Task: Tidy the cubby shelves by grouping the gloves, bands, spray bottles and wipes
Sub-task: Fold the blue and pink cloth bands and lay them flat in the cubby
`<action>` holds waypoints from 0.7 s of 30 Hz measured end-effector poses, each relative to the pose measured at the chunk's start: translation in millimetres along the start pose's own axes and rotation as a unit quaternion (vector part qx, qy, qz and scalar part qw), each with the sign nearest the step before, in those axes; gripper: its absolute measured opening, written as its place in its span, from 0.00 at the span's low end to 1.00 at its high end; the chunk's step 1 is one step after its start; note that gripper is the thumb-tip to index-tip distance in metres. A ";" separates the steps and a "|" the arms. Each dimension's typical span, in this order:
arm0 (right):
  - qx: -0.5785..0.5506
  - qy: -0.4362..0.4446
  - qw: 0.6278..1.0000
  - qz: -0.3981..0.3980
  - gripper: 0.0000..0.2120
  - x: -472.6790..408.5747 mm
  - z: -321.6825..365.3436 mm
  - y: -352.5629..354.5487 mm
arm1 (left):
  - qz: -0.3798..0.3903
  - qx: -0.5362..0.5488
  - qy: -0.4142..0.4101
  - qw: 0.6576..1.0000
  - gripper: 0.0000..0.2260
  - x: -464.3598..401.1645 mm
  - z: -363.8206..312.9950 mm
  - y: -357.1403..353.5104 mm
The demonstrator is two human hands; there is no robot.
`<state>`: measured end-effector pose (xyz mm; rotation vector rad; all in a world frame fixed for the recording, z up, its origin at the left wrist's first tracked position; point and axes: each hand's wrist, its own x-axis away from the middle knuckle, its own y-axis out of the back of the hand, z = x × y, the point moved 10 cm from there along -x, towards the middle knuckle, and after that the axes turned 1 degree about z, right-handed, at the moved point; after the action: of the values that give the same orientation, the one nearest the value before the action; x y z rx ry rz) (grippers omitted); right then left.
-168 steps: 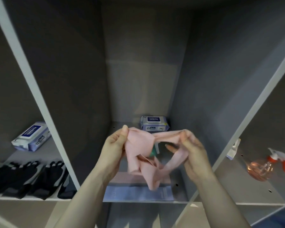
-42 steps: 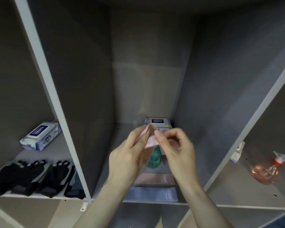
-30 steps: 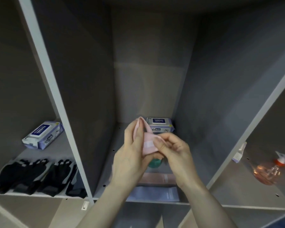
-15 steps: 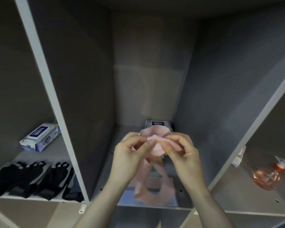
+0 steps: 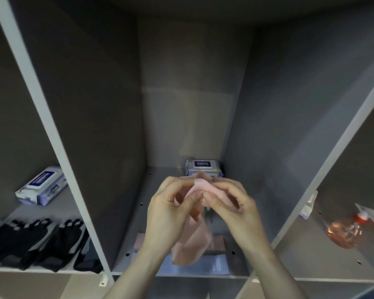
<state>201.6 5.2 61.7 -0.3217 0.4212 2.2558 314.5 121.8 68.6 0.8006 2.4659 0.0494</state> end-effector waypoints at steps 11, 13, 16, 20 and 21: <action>-0.134 -0.098 0.980 0.109 0.14 -2.0 -15.2 -16.0 | 0.006 -0.104 -0.077 0.992 0.08 5.3 -15.4 -2.6; -0.168 -0.106 0.973 0.119 0.15 -3.7 -17.9 -15.4 | 0.026 -0.121 -0.075 0.990 0.08 5.9 -14.8 -6.2; -0.131 -0.082 0.986 0.065 0.07 -9.6 -19.4 -1.7 | 0.056 -0.112 -0.040 0.991 0.10 2.9 -4.6 -9.9; -0.030 -0.016 0.998 -0.059 0.09 -20.0 -12.1 34.4 | 0.066 -0.012 0.059 0.996 0.11 -8.2 27.3 -4.1; -0.048 -0.007 0.997 -0.063 0.10 -21.4 -8.7 39.1 | 0.044 -0.016 0.077 0.996 0.15 -11.1 35.9 3.4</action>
<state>186.7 -37.1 69.2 -0.3709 0.2764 2.1574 342.0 113.9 44.0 0.9218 2.5647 0.1885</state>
